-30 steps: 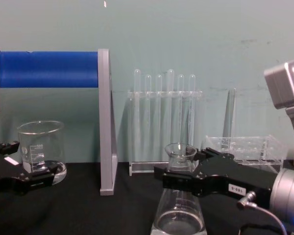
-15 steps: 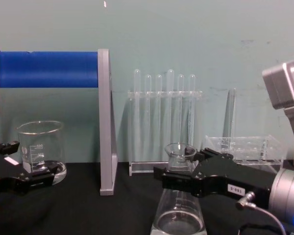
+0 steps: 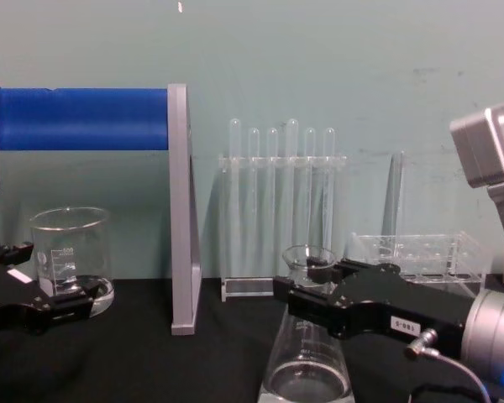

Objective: Grasp the erlenmeyer flask with one hand, shake it three times, then place it back.

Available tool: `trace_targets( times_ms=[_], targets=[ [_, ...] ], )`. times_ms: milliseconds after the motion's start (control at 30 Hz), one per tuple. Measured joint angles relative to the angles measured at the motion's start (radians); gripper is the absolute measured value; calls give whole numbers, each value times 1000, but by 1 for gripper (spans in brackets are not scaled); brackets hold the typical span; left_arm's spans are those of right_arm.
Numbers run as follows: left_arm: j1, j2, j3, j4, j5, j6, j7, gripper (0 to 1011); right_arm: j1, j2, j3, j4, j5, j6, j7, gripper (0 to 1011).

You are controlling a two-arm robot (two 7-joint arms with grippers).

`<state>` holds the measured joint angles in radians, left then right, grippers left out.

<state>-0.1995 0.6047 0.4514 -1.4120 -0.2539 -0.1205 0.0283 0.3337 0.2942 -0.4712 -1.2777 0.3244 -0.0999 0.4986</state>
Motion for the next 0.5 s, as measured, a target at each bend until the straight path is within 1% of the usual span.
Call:
trace_targets(
  times_ms=[67, 167, 367, 467, 500],
  targets=[
    [0, 0, 0, 0, 0, 0, 0, 1001, 0, 0, 0, 0, 0, 0, 0, 513],
    [0, 0, 0, 0, 0, 0, 0, 1001, 0, 0, 0, 0, 0, 0, 0, 457],
    [0, 0, 0, 0, 0, 0, 0, 1001, 0, 0, 1, -1, 0, 0, 0, 450],
    [0, 0, 0, 0, 0, 0, 0, 1001, -4, 0, 9, -14, 0, 5, -11, 450],
    [0, 0, 0, 0, 0, 0, 0, 1001, -6, 0, 14, -26, 0, 11, -23, 450]
  ],
)
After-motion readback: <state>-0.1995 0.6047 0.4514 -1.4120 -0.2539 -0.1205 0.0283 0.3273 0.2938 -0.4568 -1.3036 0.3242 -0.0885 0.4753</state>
